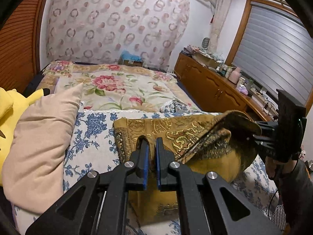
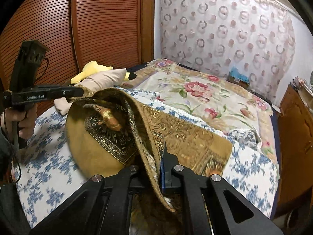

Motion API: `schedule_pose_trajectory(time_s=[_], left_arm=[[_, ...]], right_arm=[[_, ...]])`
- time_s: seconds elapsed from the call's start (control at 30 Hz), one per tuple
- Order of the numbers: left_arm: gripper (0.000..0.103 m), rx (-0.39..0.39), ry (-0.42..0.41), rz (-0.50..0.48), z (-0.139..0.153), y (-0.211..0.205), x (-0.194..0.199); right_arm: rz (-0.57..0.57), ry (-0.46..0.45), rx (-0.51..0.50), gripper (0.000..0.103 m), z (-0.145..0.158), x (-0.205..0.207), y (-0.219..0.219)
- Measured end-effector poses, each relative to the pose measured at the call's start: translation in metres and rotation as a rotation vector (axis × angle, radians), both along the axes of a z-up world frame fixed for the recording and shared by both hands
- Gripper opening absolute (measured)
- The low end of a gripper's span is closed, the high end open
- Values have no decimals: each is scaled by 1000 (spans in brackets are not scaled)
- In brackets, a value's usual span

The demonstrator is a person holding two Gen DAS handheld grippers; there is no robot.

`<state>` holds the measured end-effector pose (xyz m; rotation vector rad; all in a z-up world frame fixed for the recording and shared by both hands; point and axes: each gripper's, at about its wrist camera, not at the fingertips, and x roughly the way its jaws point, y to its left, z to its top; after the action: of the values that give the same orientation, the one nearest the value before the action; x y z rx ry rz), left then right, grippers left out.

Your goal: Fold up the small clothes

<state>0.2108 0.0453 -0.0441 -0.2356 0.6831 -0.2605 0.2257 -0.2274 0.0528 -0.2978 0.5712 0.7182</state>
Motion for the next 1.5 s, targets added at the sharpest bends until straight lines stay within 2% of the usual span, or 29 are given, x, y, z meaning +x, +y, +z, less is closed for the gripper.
schedule_pose_trajectory(time_s=[0.27,0.4,0.47,0.6,0.7,0.73,0.8,0.97,1.07,1.2,1.23,1.33,1.5], left_arm=[[6,5,-6,20,3,8,20],[9,27,14,20,-2,8,35],[17,32,30,18,-7,9,39],[46,37,36,15,-13,10,36],[59,46,41,19,-13,12,35],[61,47,43,18,-13,13,35],[61,55,56,9,-15,12,38],[61,71,76,-7,-20,5,43],[61,86,82,-13,-22,1,46],[61,96,95,-12,-25,2,49],[61,106,93,-5,-25,4,51],[61,124,101,1,-27,8,58],[61,131,141,20,-35,16,76]], right_arm=[[20,0,42,5,4,39,6],[8,33,34,5,-11,64,10],[2,62,21,5,-21,76,15],[-4,93,-6,5,-36,93,24],[-9,102,-25,5,-37,103,30],[-17,100,-28,5,-34,105,32],[-28,99,-23,10,-25,109,36],[-79,53,-9,31,-1,108,32],[-147,-1,-23,34,12,111,30],[-194,-6,15,39,26,113,20],[-200,-7,22,45,27,110,17],[-205,9,35,59,18,95,12],[-225,73,-22,63,-12,84,8]])
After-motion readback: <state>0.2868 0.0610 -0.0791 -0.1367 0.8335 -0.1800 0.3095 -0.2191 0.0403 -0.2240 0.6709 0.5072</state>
